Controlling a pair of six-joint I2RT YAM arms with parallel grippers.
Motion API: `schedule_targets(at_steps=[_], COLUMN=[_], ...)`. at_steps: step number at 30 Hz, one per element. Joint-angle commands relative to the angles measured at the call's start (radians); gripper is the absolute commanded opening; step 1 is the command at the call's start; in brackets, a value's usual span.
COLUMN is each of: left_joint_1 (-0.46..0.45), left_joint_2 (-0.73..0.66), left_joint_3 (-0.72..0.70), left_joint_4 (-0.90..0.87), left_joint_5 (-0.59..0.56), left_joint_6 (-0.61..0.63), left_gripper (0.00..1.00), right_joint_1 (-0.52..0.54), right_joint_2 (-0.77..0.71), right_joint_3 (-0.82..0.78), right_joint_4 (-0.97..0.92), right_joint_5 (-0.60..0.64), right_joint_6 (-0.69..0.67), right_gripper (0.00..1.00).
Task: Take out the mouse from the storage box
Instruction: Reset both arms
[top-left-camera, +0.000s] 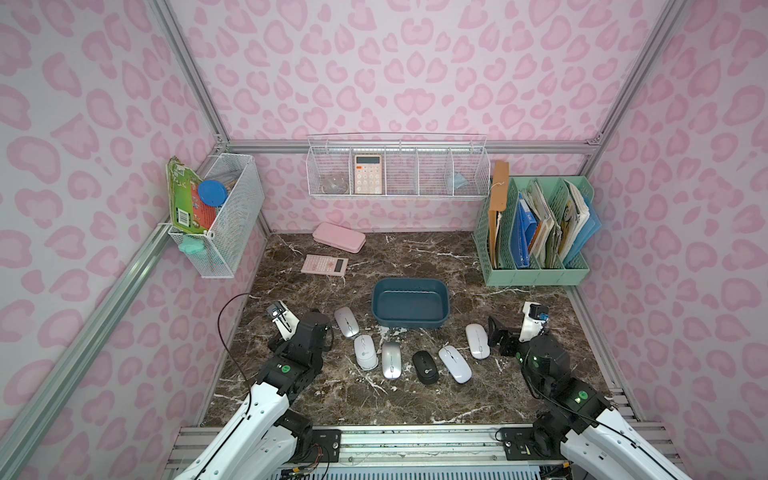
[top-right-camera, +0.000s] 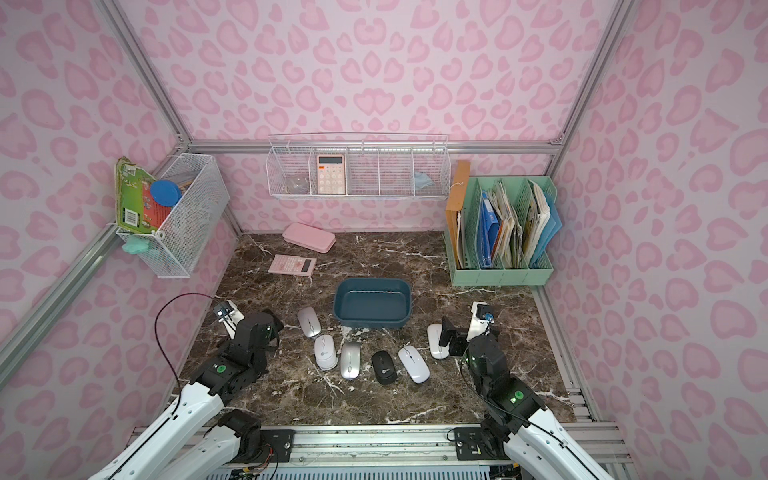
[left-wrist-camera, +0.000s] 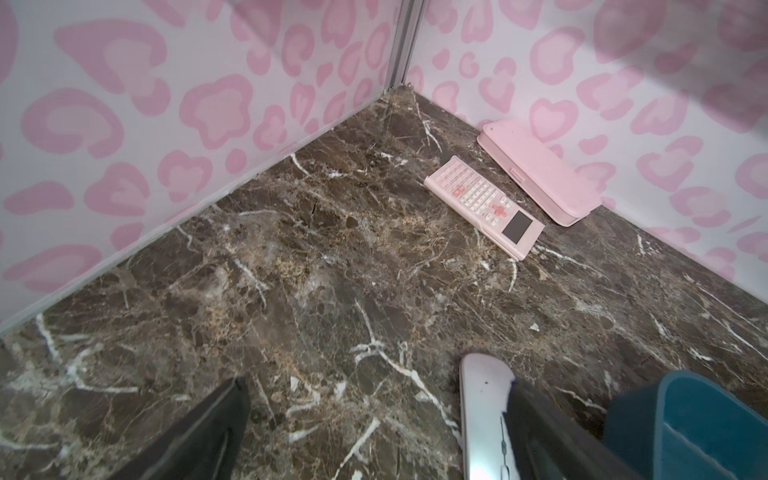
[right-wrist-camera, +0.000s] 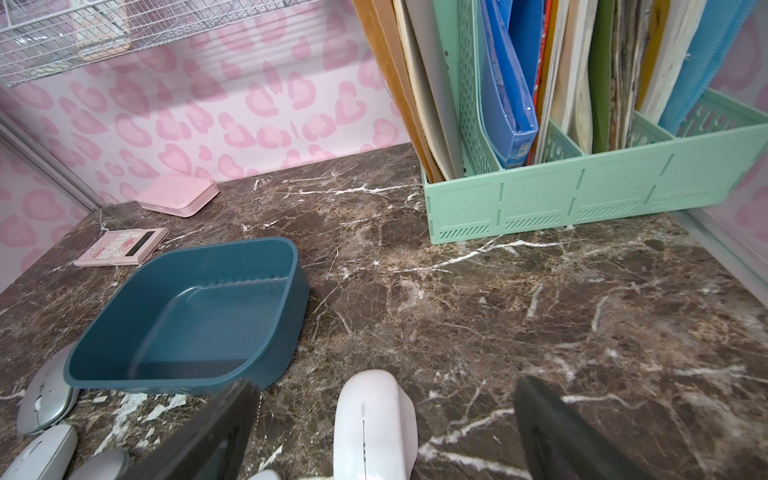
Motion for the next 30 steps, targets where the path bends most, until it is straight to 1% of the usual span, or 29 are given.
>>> schedule_targets(at_steps=[1,3,6,10,11,13,18,20,22,24,27,30], left_joint_1=[0.012,0.034,0.104,0.159,0.174,0.206,0.287,0.336,0.372,0.404,0.442,0.481], left_joint_2=[0.027,0.036,0.034,0.068,0.09,0.148,0.322,0.389,0.444,0.482,0.526,0.617], left_joint_3=[-0.004,-0.031,-0.098,-0.234,-0.247,-0.249,-0.253,-0.245,-0.242,-0.232,-0.203,-0.213], left_joint_4=[0.162,0.215,0.357,0.669,0.715,0.753,0.903,0.951,1.005,1.044,1.05,1.165], left_joint_5=[-0.056,-0.071,0.015,0.127,0.153,0.2,0.362,0.451,0.503,0.569,0.622,0.664], left_joint_6=[0.158,0.197,0.287,0.493,0.518,0.536,0.573,0.567,0.558,0.563,0.576,0.568], left_gripper=[0.99,0.99,0.99,0.99,0.99,0.99,0.99,0.99,1.0,0.99,1.0,0.99], right_joint_1=[-0.003,-0.004,-0.005,-0.006,-0.006,-0.007,-0.012,-0.02,-0.033,-0.057,-0.107,-0.158], right_joint_2=[0.001,0.001,0.003,0.022,0.033,0.057,0.141,0.18,0.217,0.25,0.289,0.321], right_joint_3=[-0.006,-0.004,0.005,0.01,0.011,0.011,0.011,0.01,0.01,0.01,-0.001,-0.016], right_joint_4=[0.042,0.048,0.07,0.124,0.139,0.176,0.286,0.334,0.378,0.417,0.476,0.547], right_joint_5=[-0.004,0.003,0.014,0.048,0.059,0.071,0.125,0.146,0.165,0.172,0.171,0.167], right_joint_6=[-0.014,-0.023,-0.056,-0.1,-0.107,-0.131,-0.212,-0.256,-0.294,-0.321,-0.348,-0.356], right_gripper=[1.0,1.0,1.0,1.0,1.0,1.0,1.0,1.0,1.0,1.0,1.0,1.0])
